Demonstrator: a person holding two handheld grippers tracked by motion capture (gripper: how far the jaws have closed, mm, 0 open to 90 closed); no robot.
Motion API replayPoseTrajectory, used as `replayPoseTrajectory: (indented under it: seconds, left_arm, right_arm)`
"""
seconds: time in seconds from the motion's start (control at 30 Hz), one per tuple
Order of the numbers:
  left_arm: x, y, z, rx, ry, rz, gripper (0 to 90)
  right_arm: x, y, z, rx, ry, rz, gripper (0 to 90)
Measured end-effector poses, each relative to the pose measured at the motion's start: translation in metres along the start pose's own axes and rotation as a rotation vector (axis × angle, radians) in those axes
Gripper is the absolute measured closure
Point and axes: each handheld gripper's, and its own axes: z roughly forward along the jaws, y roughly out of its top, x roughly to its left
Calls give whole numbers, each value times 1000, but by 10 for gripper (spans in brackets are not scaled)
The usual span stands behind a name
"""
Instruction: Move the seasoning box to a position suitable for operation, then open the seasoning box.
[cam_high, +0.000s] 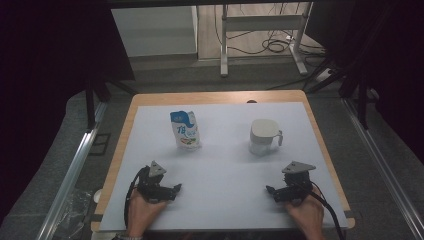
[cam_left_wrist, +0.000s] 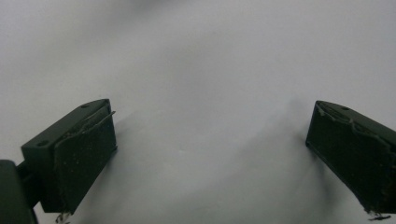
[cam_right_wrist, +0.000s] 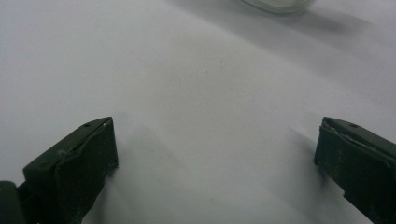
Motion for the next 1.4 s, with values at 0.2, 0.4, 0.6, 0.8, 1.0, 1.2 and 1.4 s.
replayPoseTrajectory:
  seconds: [0.2,0.4,0.6,0.8,1.0,1.2,1.4]
  left_arm:
    - [0,0,0,0,-3,-6,13]
    - [1,0,0,0,-4,-8,13]
    - [1,0,0,1,-4,-7,14]
    - [1,0,0,4,-3,-2,14]
    - [1,0,0,4,-3,-2,14]
    - [1,0,0,4,-3,-2,15]
    - [1,0,0,3,-3,-2,15]
  right_arm:
    - [0,0,0,-1,0,-1,0]
    - [0,0,0,0,-1,-1,0]
    - [0,0,0,0,-1,-1,0]
    - [0,0,0,3,1,1,0]
    - [0,1,0,5,0,2,0]
    - [5,0,-6,-20,-19,-39,78]
    - [8,4,-13,-84,-41,-56,142]
